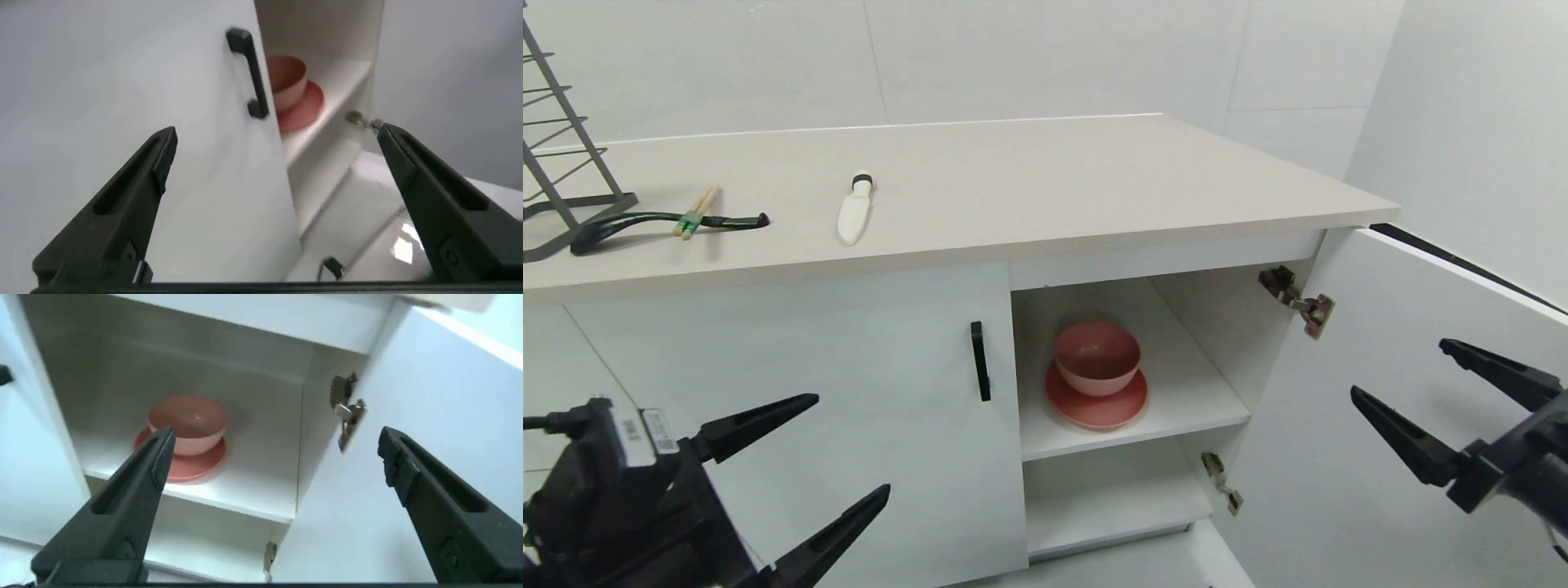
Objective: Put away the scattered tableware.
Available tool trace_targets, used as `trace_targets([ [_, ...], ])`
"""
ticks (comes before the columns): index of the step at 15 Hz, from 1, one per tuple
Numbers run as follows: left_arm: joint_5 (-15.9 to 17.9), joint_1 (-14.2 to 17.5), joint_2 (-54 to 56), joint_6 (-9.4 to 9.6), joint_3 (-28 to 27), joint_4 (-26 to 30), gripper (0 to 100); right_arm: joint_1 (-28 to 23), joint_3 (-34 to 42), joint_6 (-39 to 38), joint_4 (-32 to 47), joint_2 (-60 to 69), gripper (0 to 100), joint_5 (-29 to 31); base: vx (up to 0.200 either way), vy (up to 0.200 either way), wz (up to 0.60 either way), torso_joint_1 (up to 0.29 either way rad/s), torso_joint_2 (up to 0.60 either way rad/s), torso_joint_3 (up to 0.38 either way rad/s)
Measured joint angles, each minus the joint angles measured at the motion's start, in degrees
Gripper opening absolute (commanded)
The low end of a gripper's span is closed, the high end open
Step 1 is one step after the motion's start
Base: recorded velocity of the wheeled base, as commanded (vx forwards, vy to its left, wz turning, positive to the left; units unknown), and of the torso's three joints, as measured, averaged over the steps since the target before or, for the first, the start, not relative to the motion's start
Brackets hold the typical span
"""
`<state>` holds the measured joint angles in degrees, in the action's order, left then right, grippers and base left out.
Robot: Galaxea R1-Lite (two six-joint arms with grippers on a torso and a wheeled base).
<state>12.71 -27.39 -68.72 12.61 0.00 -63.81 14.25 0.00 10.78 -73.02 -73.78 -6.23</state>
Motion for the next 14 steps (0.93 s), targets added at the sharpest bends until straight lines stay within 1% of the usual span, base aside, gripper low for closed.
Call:
trace_targets([
  [1,0.00,-0.39,5.41,-0.29,0.00,6.00,100,-0.20,0.00,-0.11,4.08,4.29,100,0.02,0.000,0.000,0.00,0.000,0.00,0.000],
  [2,0.01,-0.66,10.35,-0.60,0.00,10.79,100,-0.83,0.00,-0.22,8.22,9.12,100,0.02,0.000,0.000,0.00,0.000,0.00,0.000],
  [3,0.01,-0.69,16.47,-1.06,0.00,16.68,100,-2.05,0.00,-0.40,13.19,14.69,100,0.00,0.000,0.000,0.00,0.000,0.00,0.000],
  [5,-0.02,0.46,27.36,-2.16,-0.10,27.05,100,-5.79,-0.05,-0.74,22.20,25.14,100,0.00,0.000,0.000,0.00,0.000,0.00,0.000],
  [6,-0.10,2.06,32.52,-2.93,-0.21,31.95,100,-7.91,-0.10,-0.96,26.66,30.50,100,-0.04,0.000,0.000,0.00,0.000,0.00,0.000],
  [8,-0.43,7.97,41.61,-3.96,-0.62,40.90,100,-10.86,-0.41,-1.21,35.63,40.77,100,-0.17,0.000,0.000,0.00,0.000,0.00,0.000],
  [9,-0.57,11.87,46.56,-4.78,-0.99,45.85,100,-12.00,-0.73,-1.34,41.00,46.06,100,-0.17,0.000,0.000,0.00,0.000,0.00,0.000],
  [10,-0.68,15.65,51.25,-6.31,-1.45,50.07,100,-12.96,-1.21,-1.52,45.50,50.96,100,-0.12,0.000,0.000,0.00,0.000,0.00,0.000],
  [11,-0.79,18.85,55.27,-9.17,-1.67,53.14,100,-13.73,-1.56,-1.97,48.34,55.10,100,-0.11,0.000,0.000,0.00,0.000,0.00,0.000],
  [12,-1.30,20.76,58.00,-10.93,-1.68,54.31,100,-14.36,-1.71,-2.62,50.64,58.60,100,-0.09,0.000,0.000,0.00,0.000,0.00,0.000],
  [13,-3.74,21.58,59.86,-12.29,-1.21,54.86,100,-14.65,-1.60,-3.34,52.66,61.65,100,0.16,0.000,0.000,0.00,0.000,0.00,0.000],
  [14,-7.13,22.16,61.20,-13.12,-0.62,57.19,100,-14.67,-1.12,-4.44,56.86,65.21,100,0.77,0.000,0.000,0.00,0.000,0.00,0.000],
])
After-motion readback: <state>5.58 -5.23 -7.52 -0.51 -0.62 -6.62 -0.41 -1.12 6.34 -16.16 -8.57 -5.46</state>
